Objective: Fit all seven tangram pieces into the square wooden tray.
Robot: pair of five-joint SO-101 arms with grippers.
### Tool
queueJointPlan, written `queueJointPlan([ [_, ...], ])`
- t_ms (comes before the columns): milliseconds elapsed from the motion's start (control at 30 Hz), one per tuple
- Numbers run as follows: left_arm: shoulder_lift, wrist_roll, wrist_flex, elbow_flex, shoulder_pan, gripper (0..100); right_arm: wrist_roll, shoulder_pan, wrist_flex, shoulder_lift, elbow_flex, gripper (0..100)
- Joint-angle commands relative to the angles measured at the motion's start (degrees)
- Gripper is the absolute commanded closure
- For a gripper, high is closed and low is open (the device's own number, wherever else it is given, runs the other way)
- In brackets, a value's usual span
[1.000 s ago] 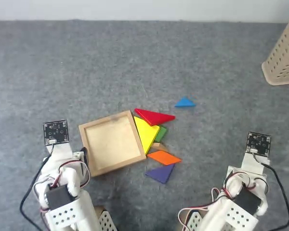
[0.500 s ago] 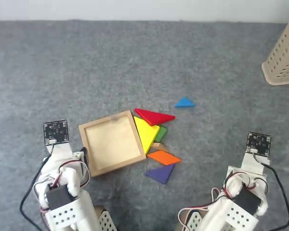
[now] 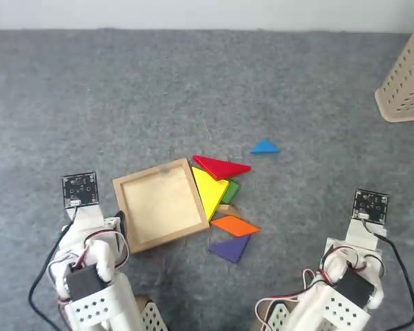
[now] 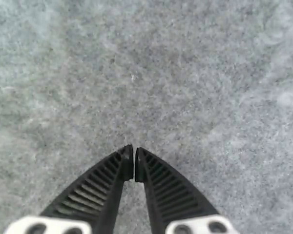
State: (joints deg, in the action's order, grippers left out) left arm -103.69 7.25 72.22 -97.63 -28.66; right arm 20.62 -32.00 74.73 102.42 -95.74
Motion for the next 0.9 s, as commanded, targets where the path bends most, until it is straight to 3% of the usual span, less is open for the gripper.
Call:
queueJointPlan([
  [0, -0.70, -0.53, 0.18, 1.10, 0.00, 77, 0.88, -0.57, 0.40, 1.45, -0.79, 99.1],
  [400, -0.70, -0.53, 0.18, 1.10, 0.00, 77, 0.88, -0.57, 0.40, 1.45, -0.79, 99.1],
  [733, -0.70, -0.53, 0.18, 1.10, 0.00, 77, 0.62, 4.00, 0.22, 1.54, -0.79, 99.1],
  [867, -0.70, -0.53, 0.18, 1.10, 0.00, 77, 0.88, 5.05, -6.99, 1.63, -0.79, 98.9],
])
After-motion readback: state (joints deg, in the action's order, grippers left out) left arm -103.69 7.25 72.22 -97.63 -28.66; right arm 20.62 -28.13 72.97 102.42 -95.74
